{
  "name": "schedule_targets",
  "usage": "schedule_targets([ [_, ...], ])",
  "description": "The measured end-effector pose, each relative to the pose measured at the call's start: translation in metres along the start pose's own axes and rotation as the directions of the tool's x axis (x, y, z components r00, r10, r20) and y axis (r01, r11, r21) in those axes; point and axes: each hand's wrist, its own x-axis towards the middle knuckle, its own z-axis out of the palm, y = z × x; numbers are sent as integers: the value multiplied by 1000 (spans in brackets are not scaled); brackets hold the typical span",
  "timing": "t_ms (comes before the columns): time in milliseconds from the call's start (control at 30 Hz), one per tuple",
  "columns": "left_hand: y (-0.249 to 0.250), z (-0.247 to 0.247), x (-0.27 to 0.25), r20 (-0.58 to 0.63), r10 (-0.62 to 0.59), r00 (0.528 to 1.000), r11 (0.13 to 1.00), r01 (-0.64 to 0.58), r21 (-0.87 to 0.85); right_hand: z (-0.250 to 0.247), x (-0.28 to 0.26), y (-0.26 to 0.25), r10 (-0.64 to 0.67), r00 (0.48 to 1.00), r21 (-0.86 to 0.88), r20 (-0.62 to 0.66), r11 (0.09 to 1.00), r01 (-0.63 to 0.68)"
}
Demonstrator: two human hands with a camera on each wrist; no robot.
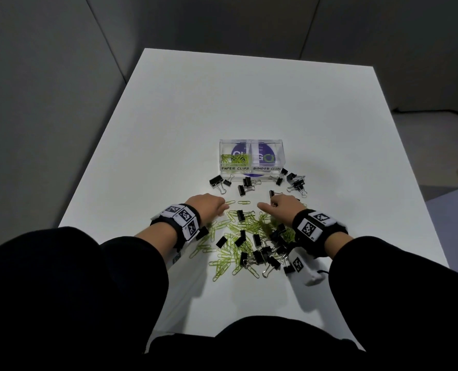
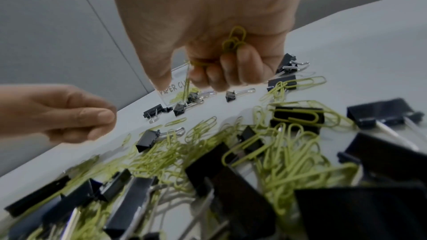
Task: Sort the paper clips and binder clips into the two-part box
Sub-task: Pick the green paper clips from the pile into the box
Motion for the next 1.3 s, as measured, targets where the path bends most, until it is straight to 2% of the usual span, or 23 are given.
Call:
schedule_targets([
  [133,0,1,-3,-20,3,1000,999,-2,40,-4,-4,-4,-54,995,-31,-85,998,51],
  [333,8,13,2,22,60,998,996,-61,61,-1,-4,-2,-117,993,-24,-3,993,117],
  [433,13,16,5,35,64,997,996,-66,64,-1,-5,3,-155,986,-164,64,973,164],
  [567,14,17,6,33,64,997,996,-66,61,-1,-8,16,-182,969,-394,170,888,236],
  [900,28,23,8,-43,105,994,991,-100,93,16,-5,12,-240,961,-462,135,843,275],
  [1033,33,20,8,-15,115,993,983,-112,148,18,-7,14,-232,960,-448,159,849,280],
  [1200,31,22,5,-5,159,987,959,-153,241,21,-9,14,-266,951,-492,159,813,310],
  [1300,24,21,3,-4,181,983,956,-175,235,20,-11,13,-263,951,-495,165,812,310],
])
